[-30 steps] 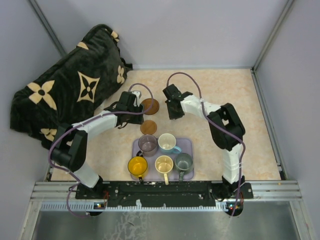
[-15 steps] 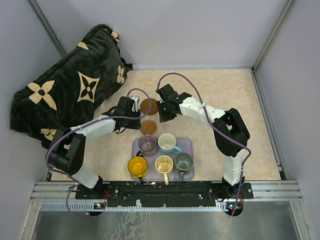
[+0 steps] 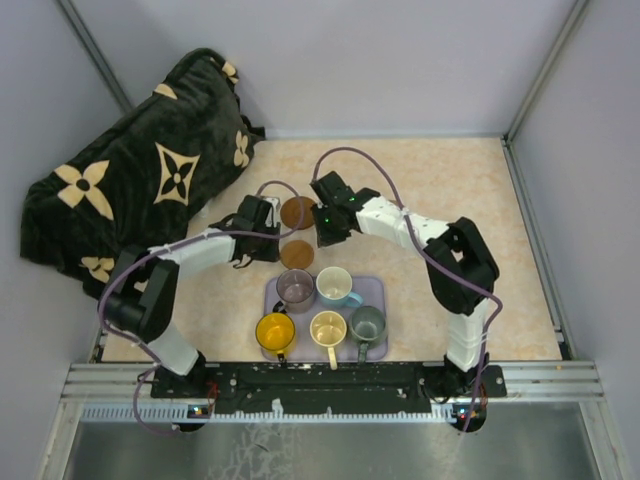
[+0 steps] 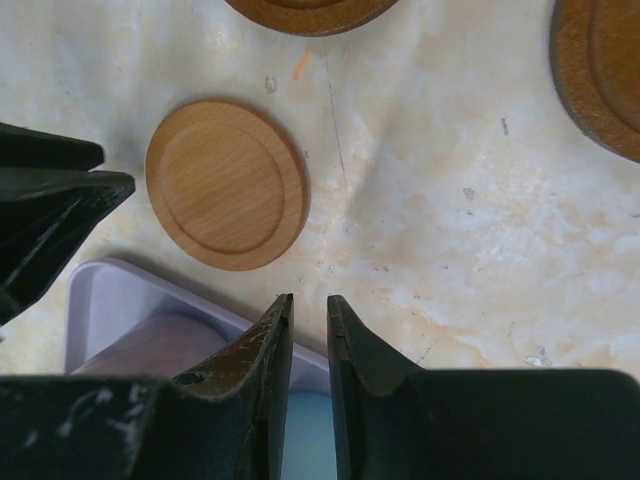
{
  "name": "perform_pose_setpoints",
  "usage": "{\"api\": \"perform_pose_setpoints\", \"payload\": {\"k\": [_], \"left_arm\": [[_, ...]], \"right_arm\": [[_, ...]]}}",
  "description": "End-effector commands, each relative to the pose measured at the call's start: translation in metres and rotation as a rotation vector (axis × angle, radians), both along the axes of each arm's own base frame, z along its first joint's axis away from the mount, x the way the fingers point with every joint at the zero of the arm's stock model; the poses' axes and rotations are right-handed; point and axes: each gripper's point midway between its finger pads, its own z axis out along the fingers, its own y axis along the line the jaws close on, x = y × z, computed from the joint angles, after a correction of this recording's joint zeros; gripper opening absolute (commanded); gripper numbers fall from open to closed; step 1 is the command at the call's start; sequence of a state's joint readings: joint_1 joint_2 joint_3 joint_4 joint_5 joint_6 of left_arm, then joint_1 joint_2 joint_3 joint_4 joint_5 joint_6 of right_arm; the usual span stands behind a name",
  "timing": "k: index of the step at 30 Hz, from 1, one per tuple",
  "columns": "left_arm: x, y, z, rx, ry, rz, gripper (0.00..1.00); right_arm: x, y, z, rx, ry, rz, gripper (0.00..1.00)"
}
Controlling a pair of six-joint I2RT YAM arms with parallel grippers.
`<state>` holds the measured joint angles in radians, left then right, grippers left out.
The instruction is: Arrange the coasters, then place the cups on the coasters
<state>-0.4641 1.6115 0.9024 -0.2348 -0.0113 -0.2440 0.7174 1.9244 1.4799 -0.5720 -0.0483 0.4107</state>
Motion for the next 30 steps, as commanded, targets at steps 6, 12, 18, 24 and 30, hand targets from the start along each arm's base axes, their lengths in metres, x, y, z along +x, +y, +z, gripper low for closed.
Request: {"api": "perform_pose_setpoints", "payload": {"k": [6,12,18,24,30], "left_arm": [[0.005,-0.018,-0.022,-0.006,0.093,-0.044,0.33],[0.01,-0.051,-0.03,-0.055,0.13,-0.131,0.34],[0.011,-0.091,-0.03,-0.14,0.156,-0.235,0.34],[0.018,-0.104,-0.017,-0.194,0.113,-0.266,0.43],[0.027,-0.099,-0.004,-0.169,0.061,-0.244,0.51]], "right_arm": [[0.014,-0.017,0.077,0.049,-0.201,-0.08,0.21],[0.02,-0.029,0.085,0.023,-0.246,-0.135,0.21],[0.019,-0.039,0.076,0.021,-0.214,-0.155,0.22],[0.007,-0.045,0.04,0.011,-0.124,-0.124,0.22],[0.0,-0.035,0.017,0.034,-0.075,-0.068,0.2]]}}
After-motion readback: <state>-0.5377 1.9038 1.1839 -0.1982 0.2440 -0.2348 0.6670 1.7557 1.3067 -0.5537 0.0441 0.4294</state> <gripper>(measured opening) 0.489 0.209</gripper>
